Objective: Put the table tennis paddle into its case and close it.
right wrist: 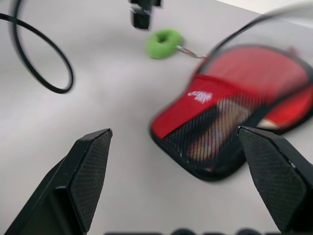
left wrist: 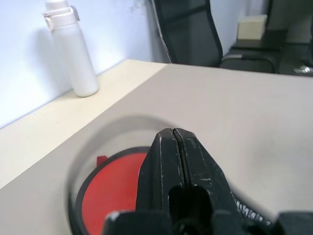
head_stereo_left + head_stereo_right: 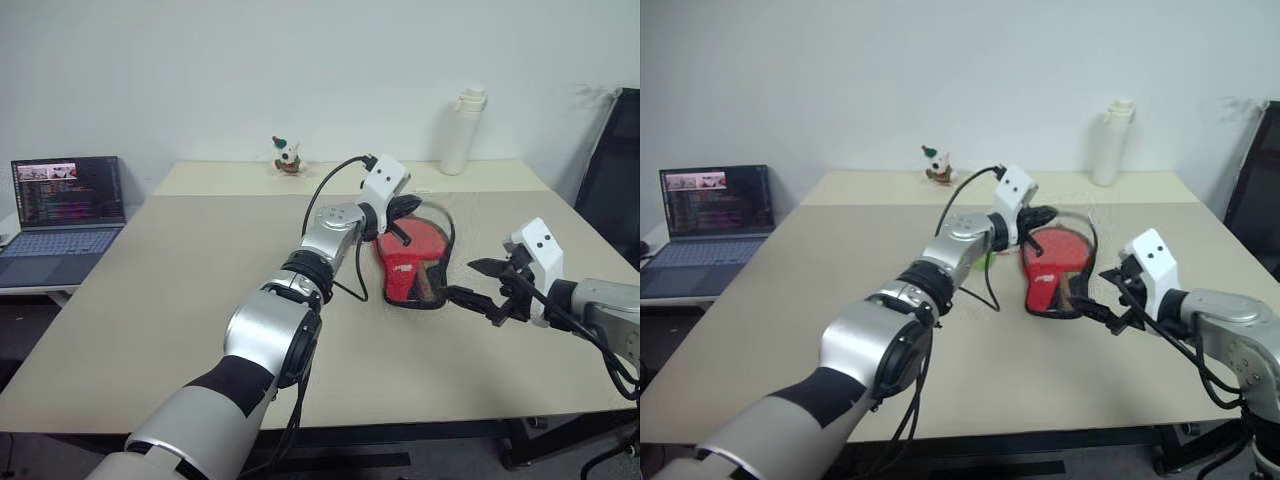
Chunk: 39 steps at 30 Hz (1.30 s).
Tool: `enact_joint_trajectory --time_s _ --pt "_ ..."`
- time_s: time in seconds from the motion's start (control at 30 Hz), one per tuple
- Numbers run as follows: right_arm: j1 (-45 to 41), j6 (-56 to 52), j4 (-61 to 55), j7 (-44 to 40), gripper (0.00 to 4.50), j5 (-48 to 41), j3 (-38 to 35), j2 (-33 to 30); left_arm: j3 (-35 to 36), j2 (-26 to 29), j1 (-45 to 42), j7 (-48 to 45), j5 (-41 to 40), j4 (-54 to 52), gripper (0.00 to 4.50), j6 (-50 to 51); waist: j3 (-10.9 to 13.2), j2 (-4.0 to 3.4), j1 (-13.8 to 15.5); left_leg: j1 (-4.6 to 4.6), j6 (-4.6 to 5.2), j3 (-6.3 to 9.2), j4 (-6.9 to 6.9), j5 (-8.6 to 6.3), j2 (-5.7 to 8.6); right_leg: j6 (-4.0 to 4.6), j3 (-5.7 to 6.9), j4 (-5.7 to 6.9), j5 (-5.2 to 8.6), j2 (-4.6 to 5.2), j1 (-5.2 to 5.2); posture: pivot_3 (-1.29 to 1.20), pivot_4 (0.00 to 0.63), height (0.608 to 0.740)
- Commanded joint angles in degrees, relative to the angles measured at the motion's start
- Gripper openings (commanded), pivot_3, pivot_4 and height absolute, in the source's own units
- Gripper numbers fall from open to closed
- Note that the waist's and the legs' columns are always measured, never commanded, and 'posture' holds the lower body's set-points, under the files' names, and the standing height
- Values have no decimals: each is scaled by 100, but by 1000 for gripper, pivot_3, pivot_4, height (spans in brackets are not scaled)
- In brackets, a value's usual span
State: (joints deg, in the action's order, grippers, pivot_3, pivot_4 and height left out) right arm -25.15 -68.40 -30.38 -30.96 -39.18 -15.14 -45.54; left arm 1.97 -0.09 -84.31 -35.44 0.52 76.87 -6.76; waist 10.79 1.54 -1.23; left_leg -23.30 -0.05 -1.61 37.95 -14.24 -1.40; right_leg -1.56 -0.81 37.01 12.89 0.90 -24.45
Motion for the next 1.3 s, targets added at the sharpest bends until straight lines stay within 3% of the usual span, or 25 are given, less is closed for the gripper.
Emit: enact_joint_trajectory --time_s 0.03,0.37,0.5,0.77,1.0,1.3 --pt "-37 114 149 153 4500 150 -101 -71 48 121 -21 -38 85 -74 29 -219 0 0 -20 1 0 0 0 0 0 0 0 2 0 -1 0 0 150 740" --pt "-1050 1054 2383 544 4500 1053 618 692 234 1061 1316 -1675 -309 -978 29 -511 -1 -4 -54 23 0 -18 -9 0 -7 4 -19 7 -1 -12 3 0 150 740" --pt "-1727 1659 3946 807 4500 1621 794 1027 328 1391 2372 -2240 -781 -2382 29 285 -1 -4 -50 13 0 -18 -3 0 -15 31 -18 6 -18 -2 2 0 150 740" --pt "-2769 2811 6750 607 4500 2292 948 1508 236 1844 4341 -2369 -1768 -5932 29 2379 -2 -4 -39 13 -1 -11 -3 0 -16 35 -19 8 -21 11 3 0 150 740" --pt "-3148 3309 7815 291 4500 2624 1095 1819 110 2234 4502 -2437 -2267 -7259 29 3273 -2 -5 -47 23 -2 -6 2 1 -12 32 -19 10 -23 15 14 0 150 740" --pt "-3425 3766 8761 75 4500 3063 1285 2200 85 2593 4667 -2361 -2336 -7430 29 3343 -3 -6 -80 36 -2 -9 0 1 -16 33 -23 16 -23 10 18 0 150 740"
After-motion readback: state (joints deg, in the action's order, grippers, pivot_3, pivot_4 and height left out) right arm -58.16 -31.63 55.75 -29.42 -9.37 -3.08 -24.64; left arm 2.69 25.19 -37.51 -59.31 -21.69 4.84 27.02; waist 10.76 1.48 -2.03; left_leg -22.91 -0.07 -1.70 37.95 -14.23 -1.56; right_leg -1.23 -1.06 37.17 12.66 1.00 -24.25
